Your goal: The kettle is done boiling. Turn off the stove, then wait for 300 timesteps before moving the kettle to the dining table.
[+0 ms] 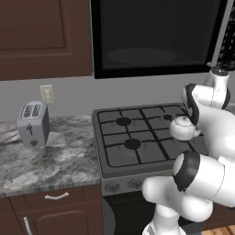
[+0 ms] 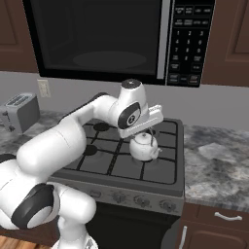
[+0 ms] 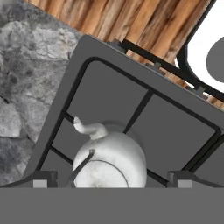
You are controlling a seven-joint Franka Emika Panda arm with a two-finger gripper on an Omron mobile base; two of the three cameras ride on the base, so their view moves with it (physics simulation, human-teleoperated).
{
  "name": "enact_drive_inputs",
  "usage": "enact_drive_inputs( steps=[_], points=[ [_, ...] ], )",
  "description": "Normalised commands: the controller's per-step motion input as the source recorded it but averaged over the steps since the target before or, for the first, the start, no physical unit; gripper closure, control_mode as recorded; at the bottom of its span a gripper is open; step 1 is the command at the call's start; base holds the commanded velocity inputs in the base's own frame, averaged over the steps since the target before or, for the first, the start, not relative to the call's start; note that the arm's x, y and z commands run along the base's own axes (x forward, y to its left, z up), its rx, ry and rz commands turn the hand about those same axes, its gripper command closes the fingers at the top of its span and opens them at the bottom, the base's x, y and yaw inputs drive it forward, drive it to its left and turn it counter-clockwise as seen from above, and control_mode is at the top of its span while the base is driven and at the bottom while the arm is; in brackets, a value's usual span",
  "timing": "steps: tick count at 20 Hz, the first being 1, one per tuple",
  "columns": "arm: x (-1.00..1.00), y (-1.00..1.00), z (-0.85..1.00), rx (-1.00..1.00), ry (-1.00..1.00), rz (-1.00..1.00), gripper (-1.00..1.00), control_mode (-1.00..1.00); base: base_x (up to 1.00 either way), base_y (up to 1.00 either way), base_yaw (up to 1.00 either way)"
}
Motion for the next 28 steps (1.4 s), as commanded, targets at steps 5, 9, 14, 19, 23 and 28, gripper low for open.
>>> enact_drive_inputs(
  steps=[5, 9, 14, 19, 23, 28],
  points=[
    [0.14, 0.00, -0.20, 0.05, -0.08, -0.02, -1.00, -1.00, 0.00, 0.00, 0.00],
    [0.09, 0.00, 0.00, 0.05, -0.15, -0.01, -1.00, -1.00, 0.00, 0.00, 0.00],
    [0.13, 0.00, -0.06, 0.06, -0.11, -0.01, -1.00, -1.00, 0.00, 0.00, 0.00],
    [0.11, 0.00, -0.22, 0.03, -0.02, 0.00, -1.00, -1.00, 0.00, 0.00, 0.00],
    [0.04, 0.00, -0.07, 0.04, 0.00, 0.00, -1.00, -1.00, 0.00, 0.00, 0.00],
    [0.01, -0.05, 0.00, 0.05, 0.00, 0.00, -1.00, -1.00, 0.00, 0.00, 0.00]
  ],
)
